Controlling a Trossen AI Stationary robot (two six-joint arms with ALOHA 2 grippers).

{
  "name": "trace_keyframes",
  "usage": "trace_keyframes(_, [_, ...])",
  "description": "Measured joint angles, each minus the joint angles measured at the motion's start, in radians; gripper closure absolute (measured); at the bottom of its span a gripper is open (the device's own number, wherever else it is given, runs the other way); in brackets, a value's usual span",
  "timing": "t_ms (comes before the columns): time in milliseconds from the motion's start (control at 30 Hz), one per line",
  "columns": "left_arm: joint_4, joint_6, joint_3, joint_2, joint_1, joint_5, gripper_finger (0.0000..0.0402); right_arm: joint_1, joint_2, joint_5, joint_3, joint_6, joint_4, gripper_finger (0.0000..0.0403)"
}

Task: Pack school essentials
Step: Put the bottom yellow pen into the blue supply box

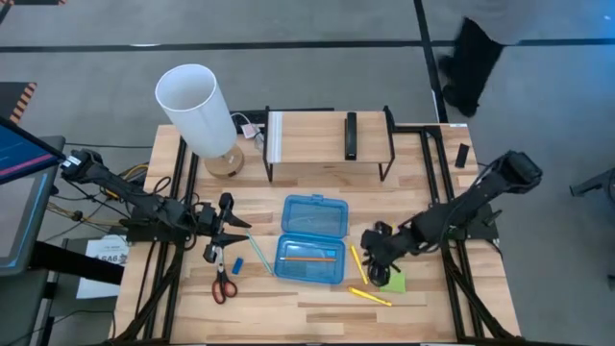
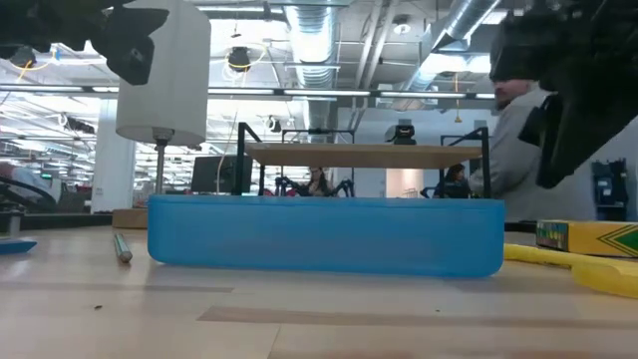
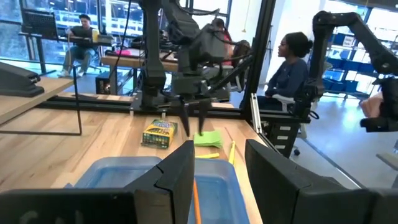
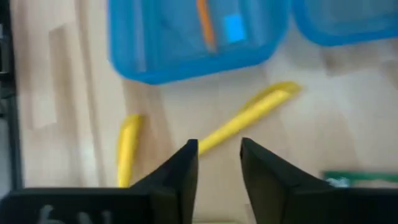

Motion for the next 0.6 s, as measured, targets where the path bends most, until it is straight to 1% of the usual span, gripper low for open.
trace_keyframes(67, [0.000, 0.000, 0.000, 0.000, 0.000, 0.000, 0.0272, 0.026, 0.034, 0.000, 0.038, 0.000, 0.002, 0.0237])
trace_keyframes(167, [-0.001, 0.000, 0.000, 0.000, 0.000, 0.000, 0.0272, 0.064, 0.099, 0.001, 0.107, 0.000, 0.006, 0.0228])
trace_keyframes(400, [-0.001, -0.008, 0.000, 0.000, 0.000, 0.000, 0.0272, 0.128, 0.263, -0.004, 0.234, 0.029, -0.029, 0.0228])
trace_keyframes(600, [0.001, -0.010, 0.000, 0.000, 0.000, 0.000, 0.0272, 0.158, 0.374, -0.044, 0.291, 0.055, -0.029, 0.0226])
